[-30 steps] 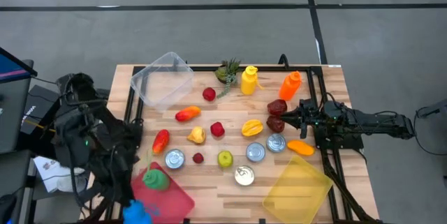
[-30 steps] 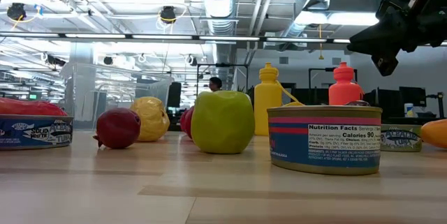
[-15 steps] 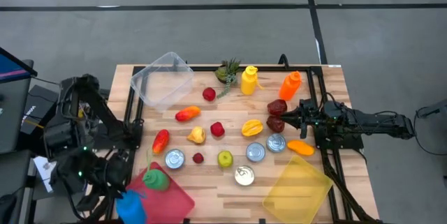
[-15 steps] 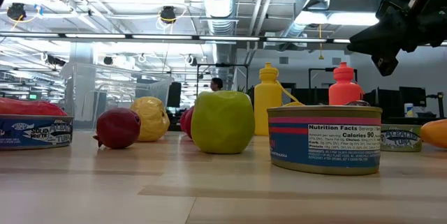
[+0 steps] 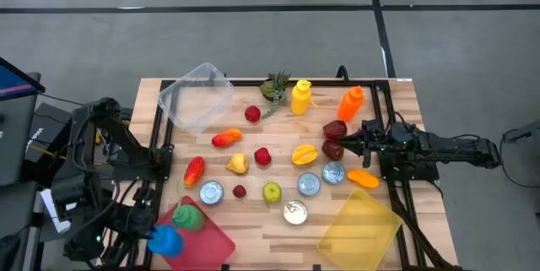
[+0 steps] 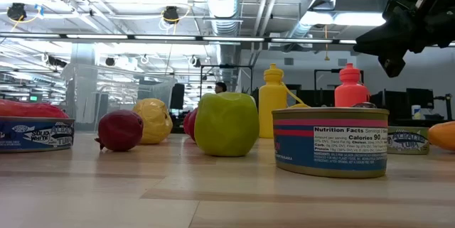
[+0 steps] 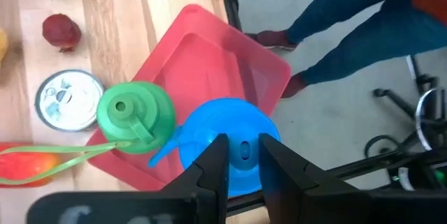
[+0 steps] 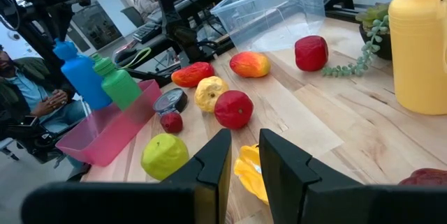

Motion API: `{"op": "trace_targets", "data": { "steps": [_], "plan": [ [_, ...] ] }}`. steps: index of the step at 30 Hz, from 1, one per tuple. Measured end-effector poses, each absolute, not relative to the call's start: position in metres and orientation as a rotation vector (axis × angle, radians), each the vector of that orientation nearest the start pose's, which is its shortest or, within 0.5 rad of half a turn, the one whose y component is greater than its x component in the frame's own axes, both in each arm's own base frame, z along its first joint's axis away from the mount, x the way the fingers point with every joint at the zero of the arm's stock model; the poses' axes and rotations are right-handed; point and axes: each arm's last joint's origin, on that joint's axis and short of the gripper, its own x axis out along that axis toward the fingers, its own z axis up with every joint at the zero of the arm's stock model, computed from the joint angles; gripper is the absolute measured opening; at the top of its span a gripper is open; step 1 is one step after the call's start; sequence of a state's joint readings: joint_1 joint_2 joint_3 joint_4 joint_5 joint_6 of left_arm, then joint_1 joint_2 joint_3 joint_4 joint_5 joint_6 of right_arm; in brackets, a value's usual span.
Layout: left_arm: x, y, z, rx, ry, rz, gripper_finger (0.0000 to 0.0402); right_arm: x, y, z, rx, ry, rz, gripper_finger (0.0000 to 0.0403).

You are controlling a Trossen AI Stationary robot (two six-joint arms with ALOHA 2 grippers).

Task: Pick & Place Food Item
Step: Put the blue water bottle into the red bin

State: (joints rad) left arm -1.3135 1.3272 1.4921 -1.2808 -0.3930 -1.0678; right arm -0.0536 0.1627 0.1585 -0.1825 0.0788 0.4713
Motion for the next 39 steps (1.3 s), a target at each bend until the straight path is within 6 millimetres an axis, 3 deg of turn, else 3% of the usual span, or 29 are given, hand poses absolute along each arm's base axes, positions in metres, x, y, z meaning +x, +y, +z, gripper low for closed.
{"op": "trace_targets", "data": {
  "steps": [14,26,39],
  "plan": [
    [0.056,-0.239,0.354,0.01,1.039,-0.243,0.0056,0.099,-0.008,0.187,0.467,0.152,-0.173,0.0069],
    [0.055,-0.242,0.325,0.036,1.1,-0.219,0.0057,0.099,-0.008,0.187,0.467,0.152,-0.174,0.0069],
    [0.056,-0.242,0.324,0.034,1.097,-0.213,0.0066,0.099,-0.008,0.187,0.467,0.152,-0.174,0.0069]
  ]
}}
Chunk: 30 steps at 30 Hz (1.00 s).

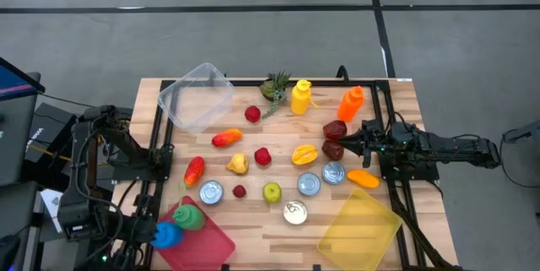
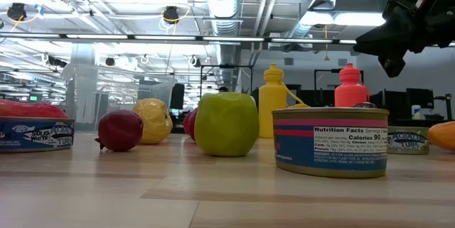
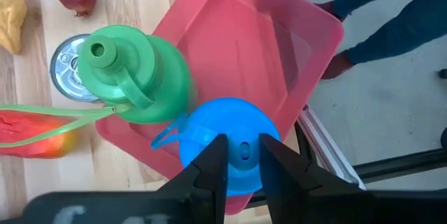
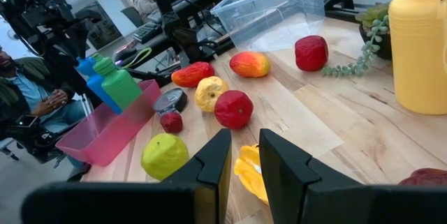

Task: Pick & Place Food Item
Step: Put the blue water bottle into the red bin

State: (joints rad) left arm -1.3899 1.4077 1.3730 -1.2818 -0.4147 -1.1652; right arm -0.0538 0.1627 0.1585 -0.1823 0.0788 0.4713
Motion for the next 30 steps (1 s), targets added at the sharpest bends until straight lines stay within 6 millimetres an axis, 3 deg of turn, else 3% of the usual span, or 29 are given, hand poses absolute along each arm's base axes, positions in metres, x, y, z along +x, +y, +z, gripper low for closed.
{"op": "trace_targets", "data": {
  "steps": [30],
  "plan": [
    [0.069,-0.24,0.311,-0.003,1.119,-0.179,0.0066,0.099,-0.008,0.187,0.467,0.152,-0.174,0.0069]
  ]
}}
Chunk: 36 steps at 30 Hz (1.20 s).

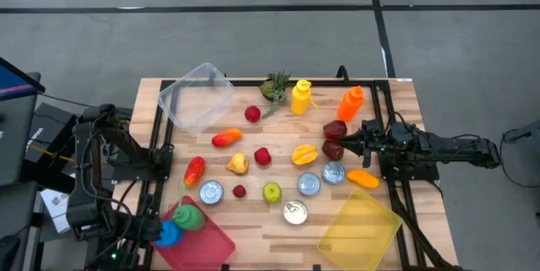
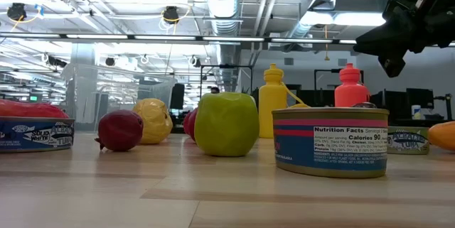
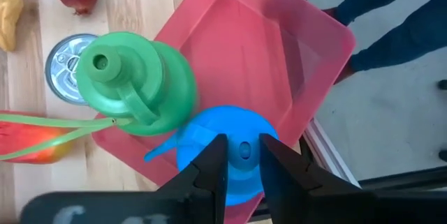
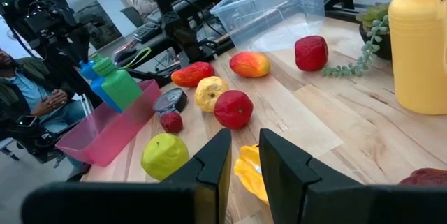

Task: Pick & Place Food Item
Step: Put the blue water bottle into the red bin, then put the yellow water bottle into the red bin

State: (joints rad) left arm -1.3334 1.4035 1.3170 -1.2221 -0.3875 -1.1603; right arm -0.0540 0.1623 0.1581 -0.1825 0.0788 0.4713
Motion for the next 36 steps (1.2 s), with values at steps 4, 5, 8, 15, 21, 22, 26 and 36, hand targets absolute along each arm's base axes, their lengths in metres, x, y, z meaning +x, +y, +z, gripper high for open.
{"op": "trace_targets", "data": {
  "steps": [4,5,8,15,21,22,26,36],
  "plan": [
    [0.068,-0.236,0.314,-0.018,1.127,-0.187,0.0066,0.099,-0.008,0.187,0.467,0.152,-0.174,0.0069],
    [0.068,-0.235,0.315,-0.03,1.131,-0.184,0.0067,0.099,-0.008,0.187,0.467,0.152,-0.174,0.0069],
    [0.066,-0.231,0.319,-0.074,1.135,-0.185,0.0073,0.099,-0.008,0.187,0.467,0.152,-0.174,0.0069],
    [0.065,-0.219,0.33,-0.112,1.087,-0.18,0.0128,0.099,-0.008,0.187,0.467,0.153,-0.174,0.0069],
    [0.065,-0.219,0.328,-0.103,1.09,-0.174,0.0175,0.099,-0.008,0.187,0.467,0.152,-0.173,0.0069],
    [0.065,-0.219,0.329,-0.105,1.089,-0.175,0.0181,0.099,-0.008,0.187,0.467,0.152,-0.174,0.0069],
    [0.066,-0.213,0.335,-0.151,1.075,-0.188,0.0198,0.099,-0.008,0.187,0.467,0.152,-0.174,0.0069],
    [0.101,-0.146,0.409,-0.324,0.428,-0.151,0.0196,0.099,-0.008,0.187,0.467,0.152,-0.173,0.0069]
  ]
}}
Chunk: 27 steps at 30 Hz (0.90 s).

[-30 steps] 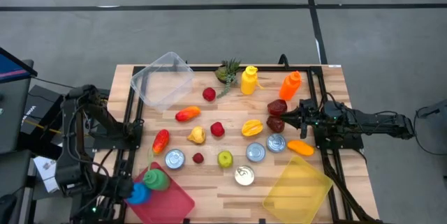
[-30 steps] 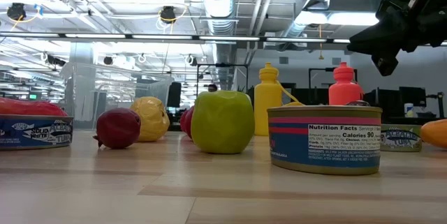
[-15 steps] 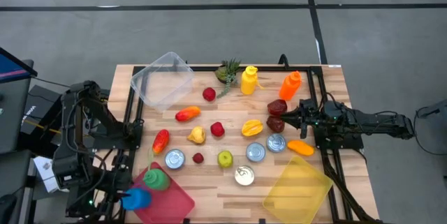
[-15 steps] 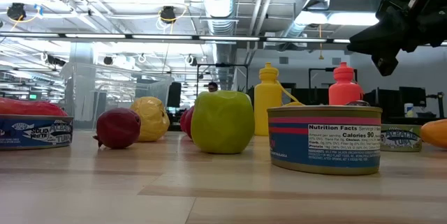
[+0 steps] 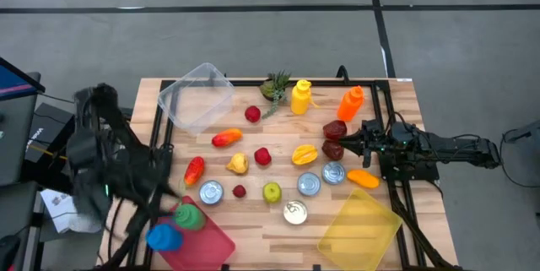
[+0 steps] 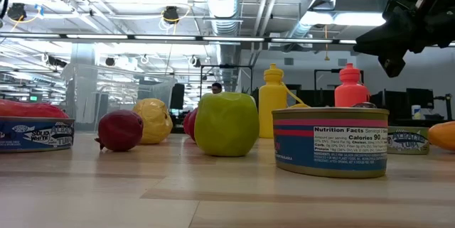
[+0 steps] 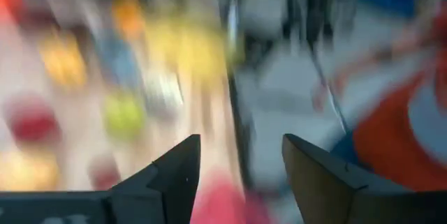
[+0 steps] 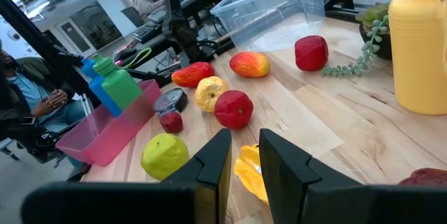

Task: Pick & Place Food Item
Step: Put the yellow water bottle into the red bin

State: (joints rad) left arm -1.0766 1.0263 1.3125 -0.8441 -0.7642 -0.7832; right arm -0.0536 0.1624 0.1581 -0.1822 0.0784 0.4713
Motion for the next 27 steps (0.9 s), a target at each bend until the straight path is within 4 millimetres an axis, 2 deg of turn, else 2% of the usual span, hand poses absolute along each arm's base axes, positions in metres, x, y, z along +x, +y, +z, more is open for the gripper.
{"op": "trace_targets", "data": {
  "steps": [5,9,13,18,22,27],
  "plan": [
    [0.132,-0.1,0.454,-0.09,0.052,0.074,0.0195,0.099,-0.008,0.187,0.467,0.152,-0.173,0.0069],
    [0.168,-0.056,0.471,0.006,-0.091,0.35,0.0195,0.099,-0.008,0.187,0.467,0.152,-0.174,0.0069],
    [0.206,-0.013,0.46,0.026,-0.059,0.395,0.0195,0.099,-0.008,0.187,0.467,0.152,-0.173,0.0069],
    [0.255,0.027,0.427,-0.069,0.08,0.376,0.0195,0.099,-0.008,0.187,0.467,0.152,-0.174,0.0069],
    [0.265,0.036,0.42,-0.105,0.107,0.353,0.0195,0.099,-0.008,0.187,0.467,0.152,-0.174,0.0069],
    [0.257,0.035,0.425,-0.108,0.093,0.35,0.0195,0.099,-0.008,0.187,0.467,0.152,-0.173,0.0069]
  ]
}}
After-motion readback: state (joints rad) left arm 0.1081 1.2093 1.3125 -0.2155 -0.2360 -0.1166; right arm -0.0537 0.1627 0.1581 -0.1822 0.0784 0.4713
